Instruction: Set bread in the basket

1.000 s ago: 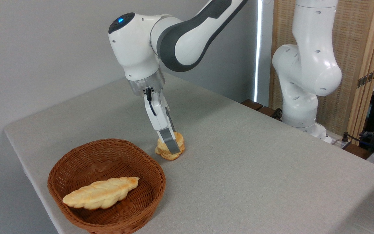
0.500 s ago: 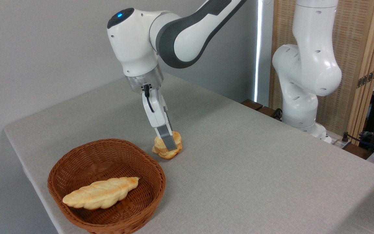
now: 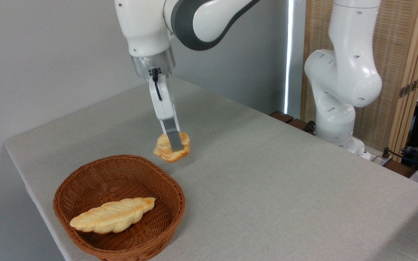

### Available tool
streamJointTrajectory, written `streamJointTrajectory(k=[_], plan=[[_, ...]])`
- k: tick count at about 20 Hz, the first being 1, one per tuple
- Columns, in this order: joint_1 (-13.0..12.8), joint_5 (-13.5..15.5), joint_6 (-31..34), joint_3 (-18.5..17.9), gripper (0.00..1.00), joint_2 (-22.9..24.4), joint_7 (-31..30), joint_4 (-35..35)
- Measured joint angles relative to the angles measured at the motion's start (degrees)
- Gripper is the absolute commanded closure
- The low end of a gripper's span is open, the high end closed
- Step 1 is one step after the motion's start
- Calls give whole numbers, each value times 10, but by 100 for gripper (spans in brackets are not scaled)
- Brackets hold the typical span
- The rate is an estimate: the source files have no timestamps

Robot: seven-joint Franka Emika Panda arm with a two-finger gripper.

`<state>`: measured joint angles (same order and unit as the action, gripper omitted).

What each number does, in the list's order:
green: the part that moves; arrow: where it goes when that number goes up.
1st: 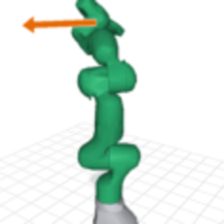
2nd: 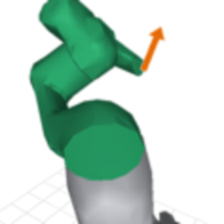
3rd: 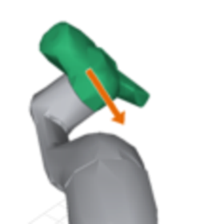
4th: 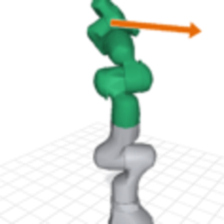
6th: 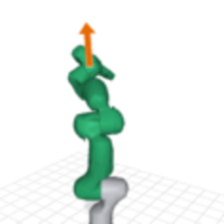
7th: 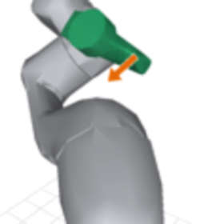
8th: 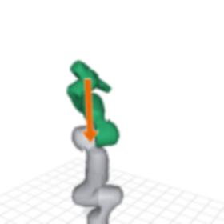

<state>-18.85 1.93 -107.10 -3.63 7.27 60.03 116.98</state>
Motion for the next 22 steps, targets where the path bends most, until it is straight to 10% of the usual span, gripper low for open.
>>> streamJointTrajectory(k=[15,19,22], plan=[[5,68,-165,-23,48,-37,-99,-55],[6,68,-203,-23,7,-64,-112,-55],[7,68,-215,-32,0,-80,-114,-55]])
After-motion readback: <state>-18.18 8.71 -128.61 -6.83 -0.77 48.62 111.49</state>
